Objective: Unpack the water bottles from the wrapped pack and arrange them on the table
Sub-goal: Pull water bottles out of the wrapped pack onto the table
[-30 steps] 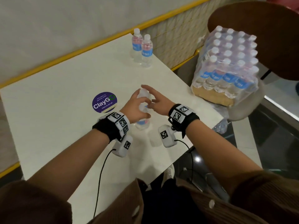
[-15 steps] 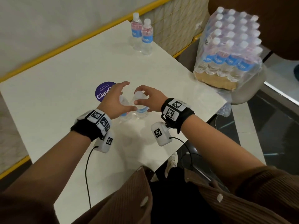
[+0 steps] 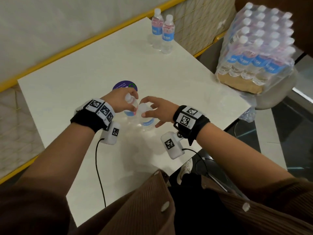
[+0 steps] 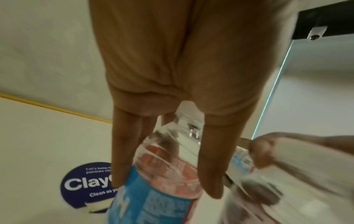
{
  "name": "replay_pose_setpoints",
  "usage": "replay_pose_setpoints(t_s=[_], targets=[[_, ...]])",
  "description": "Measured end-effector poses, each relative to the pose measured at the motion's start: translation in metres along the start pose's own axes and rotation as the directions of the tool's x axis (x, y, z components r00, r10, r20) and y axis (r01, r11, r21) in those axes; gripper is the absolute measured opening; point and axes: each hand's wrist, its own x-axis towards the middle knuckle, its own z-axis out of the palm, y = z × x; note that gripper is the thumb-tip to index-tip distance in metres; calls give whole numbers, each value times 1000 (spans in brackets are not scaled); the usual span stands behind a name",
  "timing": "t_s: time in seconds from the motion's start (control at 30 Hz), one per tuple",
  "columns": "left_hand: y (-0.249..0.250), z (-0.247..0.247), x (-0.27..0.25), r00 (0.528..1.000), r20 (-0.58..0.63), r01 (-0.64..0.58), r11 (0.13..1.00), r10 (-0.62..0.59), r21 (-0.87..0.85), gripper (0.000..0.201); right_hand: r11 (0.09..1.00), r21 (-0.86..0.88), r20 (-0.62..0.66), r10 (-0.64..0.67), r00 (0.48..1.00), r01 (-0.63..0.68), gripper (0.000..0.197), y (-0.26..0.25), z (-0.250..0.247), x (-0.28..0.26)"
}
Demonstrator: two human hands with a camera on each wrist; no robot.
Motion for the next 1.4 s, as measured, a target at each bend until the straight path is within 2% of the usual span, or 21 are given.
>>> replay_pose_setpoints(t_s=[0.13, 0.23, 0.37, 0.43, 0.6, 0.73, 0.83, 0.93, 1.0, 1.13, 1.27, 1.33, 1.4], targets=[[-7, -12, 9, 996, -81, 50, 999, -49, 14, 38, 998, -69, 153, -1, 988, 11, 48, -17, 32, -2], [-5, -18, 13, 996, -52, 76, 995, -72, 65, 41, 988, -140, 219, -33, 975, 65, 51, -25, 53, -2], [1, -23, 14, 993, -2, 115, 974, -117, 197, 52, 962, -230, 198, -102, 975, 148, 59, -14, 49, 1], [10, -27, 11, 992, 12, 120, 959, -127, 255, 58, 978, -191, 174, -51, 983, 84, 63, 2, 28, 0], [63, -44, -9, 995, 90, -6, 922, -32, 388, 54, 978, -159, 90, 153, 984, -137, 47, 51, -41, -5], [118, -42, -3, 983, 145, -162, 894, 110, 418, 51, 975, -71, -49, 210, 977, -213, 39, 85, -105, -16], [155, -9, 24, 950, 268, -270, 846, 158, 459, 49, 972, 78, -207, 233, 950, -221, 37, 103, -155, -21], [186, 35, 64, 915, 377, -333, 800, 146, 498, 50, 952, 271, -378, 239, 895, -140, 40, 113, -201, -25], [203, 56, 90, 906, 394, -345, 804, 151, 485, 51, 940, 332, -471, 241, 849, -83, 48, 117, -228, -25], [234, 81, 133, 927, 306, -335, 841, 215, 426, 56, 935, 353, -584, 185, 791, 41, 63, 121, -274, -25], [266, 86, 162, 938, 144, -346, 858, 315, 380, 59, 961, 234, -704, 61, 708, 150, 72, 124, -310, -27], [282, 85, 172, 932, 95, -361, 865, 350, 350, 56, 959, 241, -705, 66, 706, 151, 59, 133, -321, -23], [296, 88, 183, 929, 81, -368, 869, 362, 330, 54, 952, 301, -666, 168, 726, 56, 33, 142, -327, -18]])
